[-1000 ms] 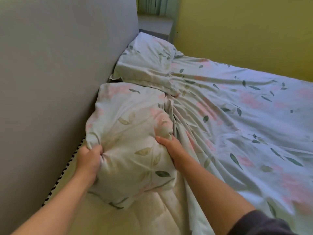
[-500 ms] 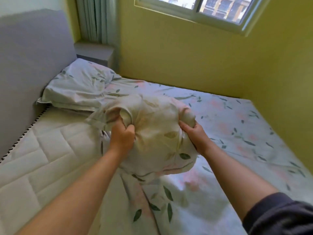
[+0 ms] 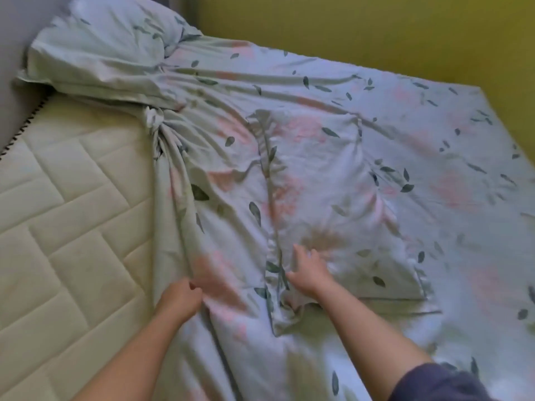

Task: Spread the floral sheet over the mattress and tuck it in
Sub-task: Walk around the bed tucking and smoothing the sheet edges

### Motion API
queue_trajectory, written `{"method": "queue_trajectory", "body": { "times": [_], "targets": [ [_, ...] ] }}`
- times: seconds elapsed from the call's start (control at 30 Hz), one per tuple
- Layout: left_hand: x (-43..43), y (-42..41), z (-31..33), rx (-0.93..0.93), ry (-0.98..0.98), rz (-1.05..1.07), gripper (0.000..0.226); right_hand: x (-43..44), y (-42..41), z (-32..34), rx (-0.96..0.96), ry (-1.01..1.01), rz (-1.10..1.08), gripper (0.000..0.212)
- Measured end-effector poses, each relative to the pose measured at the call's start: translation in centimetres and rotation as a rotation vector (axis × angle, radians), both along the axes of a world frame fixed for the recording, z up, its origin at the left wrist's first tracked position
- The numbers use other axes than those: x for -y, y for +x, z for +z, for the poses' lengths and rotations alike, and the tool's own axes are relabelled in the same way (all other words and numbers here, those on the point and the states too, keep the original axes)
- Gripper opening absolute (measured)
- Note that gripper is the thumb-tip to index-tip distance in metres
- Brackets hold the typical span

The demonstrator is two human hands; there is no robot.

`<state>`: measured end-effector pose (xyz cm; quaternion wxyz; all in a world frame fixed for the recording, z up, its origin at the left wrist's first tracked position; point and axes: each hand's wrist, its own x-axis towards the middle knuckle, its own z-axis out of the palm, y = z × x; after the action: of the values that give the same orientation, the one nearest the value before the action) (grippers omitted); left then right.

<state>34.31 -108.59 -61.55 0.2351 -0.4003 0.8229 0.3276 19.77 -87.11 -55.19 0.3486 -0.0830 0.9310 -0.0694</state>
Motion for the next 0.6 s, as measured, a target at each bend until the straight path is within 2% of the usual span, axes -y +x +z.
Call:
{"method": "queue_trajectory", "body": {
  "times": [0.13,0.27,0.33,0.4,0.5,0.53,0.57,0.6],
  "targets": [
    [3.6,2.7,-4.1,-0.091,-0.032,0.405,0.033,5.1,2.6,-3.2,-0.106,0.047,0.051,0.066],
    [5.5,2.6,-5.7,-0.24,0.012,0.792,0.037,10.0,4.4,-5.8,-0.027,-0.179,0.218,0.061],
    [5.9,2.0,-6.4,-0.346,0.168,0.903,0.034,12.4,5.4,-6.5,0.016,-0.312,0.183,0.06],
    [5.5,1.4,-6.4,-0.443,0.457,0.865,0.025,15.1,6.2,-6.5,0.018,-0.464,0.076,0.063],
    [3.9,-0.1,-4.8,-0.467,0.602,0.673,0.017,18.5,6.5,-6.0,0.038,-0.52,-0.052,0.071],
    [3.1,-0.7,-4.4,-0.463,0.663,0.65,0.01,19.2,6.4,-6.1,0.031,-0.467,-0.06,0.066],
    [2.5,-1.1,-4.4,-0.428,0.709,0.627,0.009,19.7,6.0,-6.2,0.011,-0.404,-0.066,0.051],
    [2.2,-1.3,-5.1,-0.363,0.703,0.589,0.022,19.9,5.4,-6.4,-0.022,-0.35,-0.092,0.032]
  ]
}}
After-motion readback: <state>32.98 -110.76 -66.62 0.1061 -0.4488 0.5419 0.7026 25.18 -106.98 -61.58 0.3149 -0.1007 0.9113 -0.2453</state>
